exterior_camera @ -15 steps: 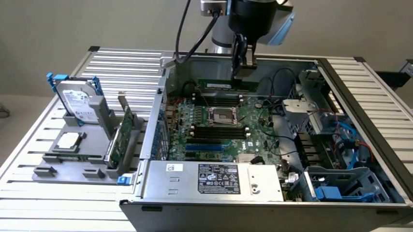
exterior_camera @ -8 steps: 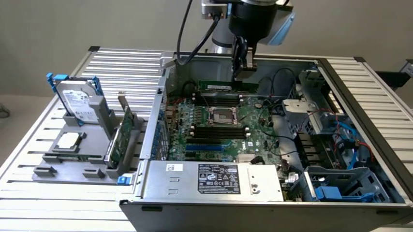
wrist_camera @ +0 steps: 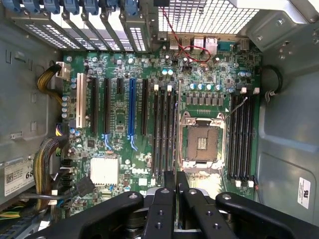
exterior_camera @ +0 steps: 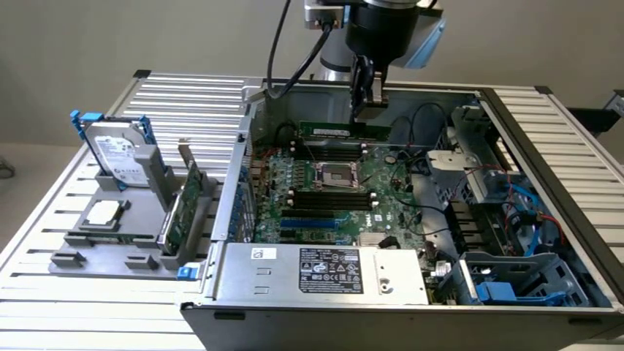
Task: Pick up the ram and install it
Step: 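Insert the ram into the slot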
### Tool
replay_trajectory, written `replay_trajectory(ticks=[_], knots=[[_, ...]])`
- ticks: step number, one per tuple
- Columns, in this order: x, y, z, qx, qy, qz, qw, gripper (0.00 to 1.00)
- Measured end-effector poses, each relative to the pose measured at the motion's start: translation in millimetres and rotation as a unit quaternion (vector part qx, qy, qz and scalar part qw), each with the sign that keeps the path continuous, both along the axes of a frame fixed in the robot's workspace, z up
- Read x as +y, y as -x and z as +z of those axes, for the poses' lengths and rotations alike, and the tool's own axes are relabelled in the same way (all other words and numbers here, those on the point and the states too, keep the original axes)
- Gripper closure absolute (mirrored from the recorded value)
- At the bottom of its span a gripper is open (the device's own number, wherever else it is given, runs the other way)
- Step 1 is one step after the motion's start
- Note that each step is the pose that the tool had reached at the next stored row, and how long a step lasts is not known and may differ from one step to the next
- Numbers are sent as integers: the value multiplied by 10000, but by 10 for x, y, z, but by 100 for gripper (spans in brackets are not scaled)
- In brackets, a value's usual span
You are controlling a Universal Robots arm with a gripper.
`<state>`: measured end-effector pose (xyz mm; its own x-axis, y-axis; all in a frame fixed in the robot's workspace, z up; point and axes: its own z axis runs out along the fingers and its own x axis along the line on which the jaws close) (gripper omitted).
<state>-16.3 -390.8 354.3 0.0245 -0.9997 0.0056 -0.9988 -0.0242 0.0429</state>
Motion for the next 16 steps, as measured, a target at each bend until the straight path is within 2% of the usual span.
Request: replay_trajectory(ticks=[4, 7, 11, 16], knots=[[0, 0, 0, 0, 0, 0, 10000, 87], [-9, 1, -44, 0, 8, 0, 10000, 87], [-56, 3, -116, 1, 8, 0, 10000, 87], [-144, 3, -208, 0, 8, 0, 10000, 87]])
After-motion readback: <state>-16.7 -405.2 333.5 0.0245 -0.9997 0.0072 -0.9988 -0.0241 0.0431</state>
